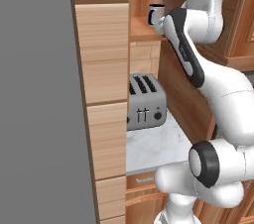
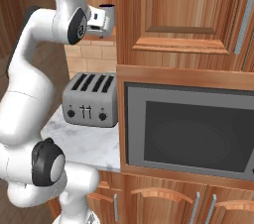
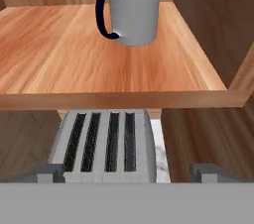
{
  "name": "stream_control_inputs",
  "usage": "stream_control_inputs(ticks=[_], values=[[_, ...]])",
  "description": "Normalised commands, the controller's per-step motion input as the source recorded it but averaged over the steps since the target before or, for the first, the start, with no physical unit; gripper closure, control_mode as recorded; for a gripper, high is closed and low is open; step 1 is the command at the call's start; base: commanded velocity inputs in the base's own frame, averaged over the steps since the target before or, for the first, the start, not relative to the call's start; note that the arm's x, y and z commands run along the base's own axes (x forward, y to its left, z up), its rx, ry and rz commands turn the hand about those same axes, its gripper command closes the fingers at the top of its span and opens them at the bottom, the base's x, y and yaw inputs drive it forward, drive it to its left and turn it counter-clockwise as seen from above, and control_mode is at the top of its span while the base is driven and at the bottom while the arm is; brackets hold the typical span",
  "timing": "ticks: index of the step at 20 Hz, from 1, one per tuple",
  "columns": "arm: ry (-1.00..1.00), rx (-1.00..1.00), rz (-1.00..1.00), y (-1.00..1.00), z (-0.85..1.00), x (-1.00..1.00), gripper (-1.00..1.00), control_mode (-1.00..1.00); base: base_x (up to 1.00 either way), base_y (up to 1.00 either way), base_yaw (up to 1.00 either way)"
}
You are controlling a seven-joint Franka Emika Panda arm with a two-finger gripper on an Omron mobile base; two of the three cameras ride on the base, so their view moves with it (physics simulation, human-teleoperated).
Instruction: Move the mug from next to the sink to the open cabinet. Then, move the bowl with the tomato to the fridge to clear the area for faucet cleaning.
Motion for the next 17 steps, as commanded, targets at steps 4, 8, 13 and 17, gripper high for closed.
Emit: stream_control_inputs(ticks=[4, 8, 13, 17], values=[[0.04, -0.21, 0.01, -0.03, -1.00, -1.00, -1.00, -1.00, 0.00, 0.00, 0.00], [0.10, -0.16, 0.04, 0.12, -1.00, -1.00, -1.00, -1.00, 0.00, 0.00, 0.00], [0.00, -0.02, 0.01, 0.12, -0.23, -0.40, -1.00, -1.00, 0.00, 0.00, 0.00], [0.00, -0.01, 0.00, 0.01, 0.00, -0.08, -1.00, -1.00, 0.00, 0.00, 0.00]])
